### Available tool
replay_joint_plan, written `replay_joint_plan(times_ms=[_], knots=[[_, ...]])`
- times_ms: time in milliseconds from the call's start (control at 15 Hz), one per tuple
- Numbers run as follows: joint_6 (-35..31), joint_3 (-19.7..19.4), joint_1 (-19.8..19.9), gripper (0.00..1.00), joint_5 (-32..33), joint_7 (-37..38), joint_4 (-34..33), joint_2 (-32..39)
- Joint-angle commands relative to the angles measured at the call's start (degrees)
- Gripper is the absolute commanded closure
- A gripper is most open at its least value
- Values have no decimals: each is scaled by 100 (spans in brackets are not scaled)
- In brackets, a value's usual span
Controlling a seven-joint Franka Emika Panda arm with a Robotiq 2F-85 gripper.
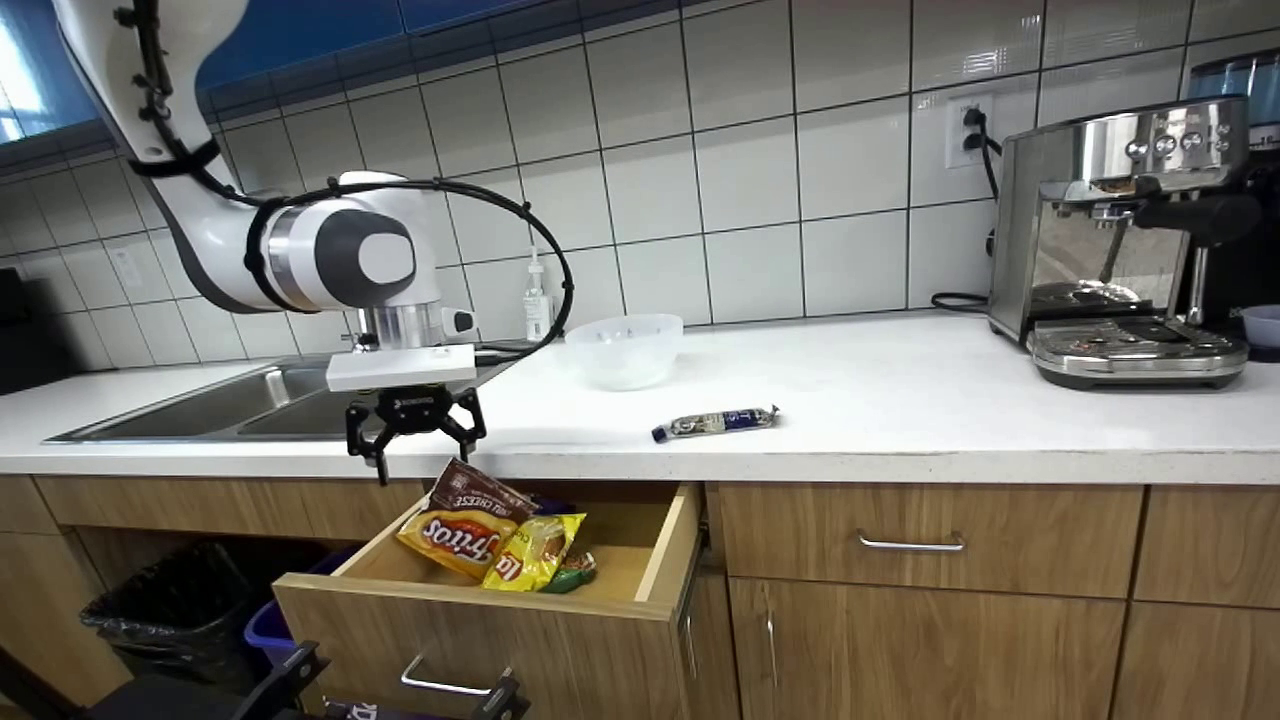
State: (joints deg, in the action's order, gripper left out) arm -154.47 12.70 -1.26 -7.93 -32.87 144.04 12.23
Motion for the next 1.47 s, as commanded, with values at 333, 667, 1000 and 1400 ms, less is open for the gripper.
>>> replay_joint_plan(times_ms=[333, 667, 1000, 1400], knots=[[191, -57, 59, 0, -8, -116, 535, -703], [289, -267, 27, 0, 30, -71, 824, -1104], [414, -535, -35, 0, 13, -47, 1015, -1411], [489, -689, -152, 0, -68, -61, 1016, -1640]])
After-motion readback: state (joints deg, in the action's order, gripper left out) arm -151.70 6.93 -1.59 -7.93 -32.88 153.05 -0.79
